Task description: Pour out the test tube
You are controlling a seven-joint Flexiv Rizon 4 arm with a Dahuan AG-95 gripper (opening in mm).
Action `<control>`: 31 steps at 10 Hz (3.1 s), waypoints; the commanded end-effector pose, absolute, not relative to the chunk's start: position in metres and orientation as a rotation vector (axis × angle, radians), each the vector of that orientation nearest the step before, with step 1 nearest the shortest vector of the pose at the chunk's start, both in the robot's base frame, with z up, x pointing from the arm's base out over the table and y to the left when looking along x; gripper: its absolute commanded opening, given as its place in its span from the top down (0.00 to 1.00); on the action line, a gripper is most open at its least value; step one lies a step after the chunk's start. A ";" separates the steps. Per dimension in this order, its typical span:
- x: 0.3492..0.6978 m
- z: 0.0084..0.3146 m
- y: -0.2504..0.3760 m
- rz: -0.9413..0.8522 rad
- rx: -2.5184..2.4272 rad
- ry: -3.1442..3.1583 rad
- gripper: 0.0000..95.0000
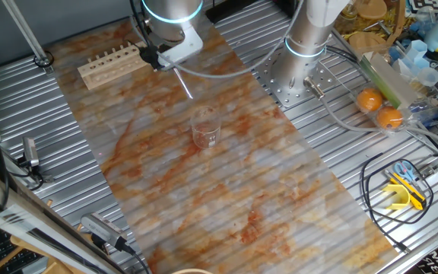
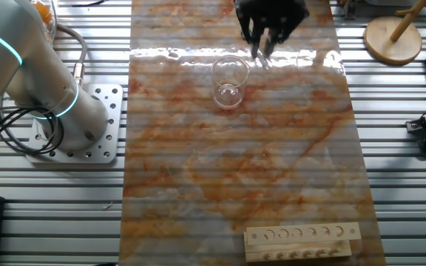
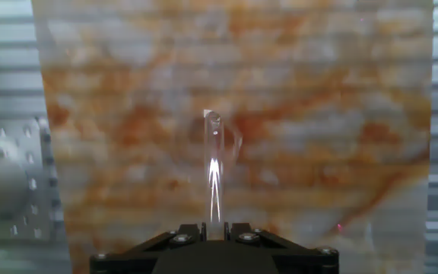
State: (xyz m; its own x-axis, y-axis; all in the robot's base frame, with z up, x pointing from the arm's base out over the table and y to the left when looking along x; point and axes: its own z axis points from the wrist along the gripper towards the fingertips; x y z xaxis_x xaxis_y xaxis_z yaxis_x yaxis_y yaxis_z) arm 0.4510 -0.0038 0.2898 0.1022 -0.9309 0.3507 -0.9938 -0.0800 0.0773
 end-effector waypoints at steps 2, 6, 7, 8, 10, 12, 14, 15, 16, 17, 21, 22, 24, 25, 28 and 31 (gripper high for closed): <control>0.455 0.281 -0.020 0.349 2.108 -1.899 1.00; 0.457 0.280 -0.021 0.333 2.066 -1.906 1.00; 0.457 0.280 -0.021 0.303 2.045 -1.871 1.00; 0.457 0.280 -0.021 0.301 2.018 -1.865 1.00; 0.457 0.280 -0.021 0.346 1.958 -1.888 1.00; 0.457 0.280 -0.021 0.395 1.955 -1.898 1.00; 0.453 0.278 -0.037 0.449 1.973 -1.850 1.00; 0.455 0.276 -0.046 0.451 1.986 -1.845 1.00; 0.464 0.276 -0.058 0.452 2.002 -1.820 1.00; 0.467 0.276 -0.061 0.453 2.005 -1.813 1.00; 0.492 0.266 -0.083 0.520 2.009 -1.722 1.00; 0.493 0.264 -0.093 0.543 2.009 -1.702 1.00; 0.492 0.261 -0.106 0.565 2.006 -1.678 1.00; 0.489 0.257 -0.114 0.593 1.997 -1.657 1.00; 0.487 0.251 -0.122 0.588 1.946 -1.688 1.00; 0.487 0.251 -0.122 0.555 1.891 -1.728 1.00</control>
State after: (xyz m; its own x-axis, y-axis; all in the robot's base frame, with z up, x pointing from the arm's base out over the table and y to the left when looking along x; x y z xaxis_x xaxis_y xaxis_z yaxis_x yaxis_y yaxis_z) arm 0.4878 -0.1226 0.2508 0.1083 -0.7834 0.6120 -0.9937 -0.0678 0.0891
